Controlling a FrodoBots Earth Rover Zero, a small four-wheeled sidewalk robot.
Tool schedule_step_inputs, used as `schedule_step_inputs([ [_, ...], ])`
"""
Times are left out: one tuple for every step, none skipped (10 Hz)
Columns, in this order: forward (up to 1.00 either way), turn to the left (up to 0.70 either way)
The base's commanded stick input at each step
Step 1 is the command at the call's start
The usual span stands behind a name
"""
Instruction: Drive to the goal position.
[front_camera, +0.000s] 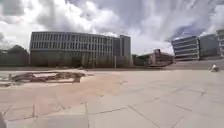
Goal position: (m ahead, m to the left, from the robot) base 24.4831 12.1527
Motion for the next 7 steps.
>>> schedule_step_inputs([
  [0.70, 0.00],
  [0.70, 0.03],
  [0.70, 0.03],
  [0.70, 0.01],
  [0.70, 0.35],
  [0.70, 0.18],
  [0.70, 0.03],
])
